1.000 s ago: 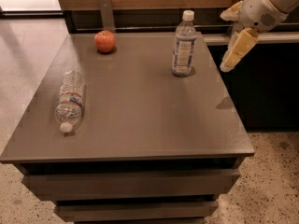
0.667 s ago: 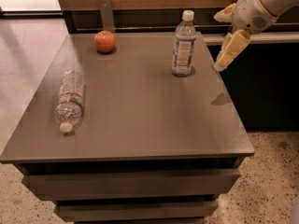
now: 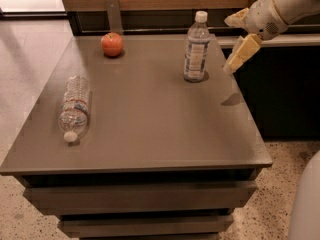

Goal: Knock blue plastic bottle over

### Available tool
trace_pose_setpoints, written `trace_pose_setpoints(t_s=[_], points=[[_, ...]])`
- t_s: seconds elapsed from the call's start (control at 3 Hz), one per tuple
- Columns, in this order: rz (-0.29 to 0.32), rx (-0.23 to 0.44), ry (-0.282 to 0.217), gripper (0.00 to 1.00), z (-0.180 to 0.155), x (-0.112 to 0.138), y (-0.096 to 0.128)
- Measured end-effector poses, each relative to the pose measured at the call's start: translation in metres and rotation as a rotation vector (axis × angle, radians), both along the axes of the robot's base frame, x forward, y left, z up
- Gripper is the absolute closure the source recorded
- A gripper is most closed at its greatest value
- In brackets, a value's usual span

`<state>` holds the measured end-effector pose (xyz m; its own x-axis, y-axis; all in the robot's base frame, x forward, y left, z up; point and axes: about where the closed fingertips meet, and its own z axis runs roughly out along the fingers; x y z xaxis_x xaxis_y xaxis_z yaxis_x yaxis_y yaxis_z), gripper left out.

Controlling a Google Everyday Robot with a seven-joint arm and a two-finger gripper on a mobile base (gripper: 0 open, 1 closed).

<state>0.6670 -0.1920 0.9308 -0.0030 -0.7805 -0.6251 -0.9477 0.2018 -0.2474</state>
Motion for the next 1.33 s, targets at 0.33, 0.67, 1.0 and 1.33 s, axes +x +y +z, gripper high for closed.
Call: trace_pose_setpoints(t_s=[0.33,0.67,1.0,1.33], points=[[0.014,0.085,0.007,0.0,-0.004,0.007,0.001],[0.053,0.19,0.011,0.0,-0.01,0.013,0.01],[0.098,0.289,0.016,0.0,-0.016,0.018,0.021],[0.144,0.371,0.029,0.0,-0.022,0.021,0.032]])
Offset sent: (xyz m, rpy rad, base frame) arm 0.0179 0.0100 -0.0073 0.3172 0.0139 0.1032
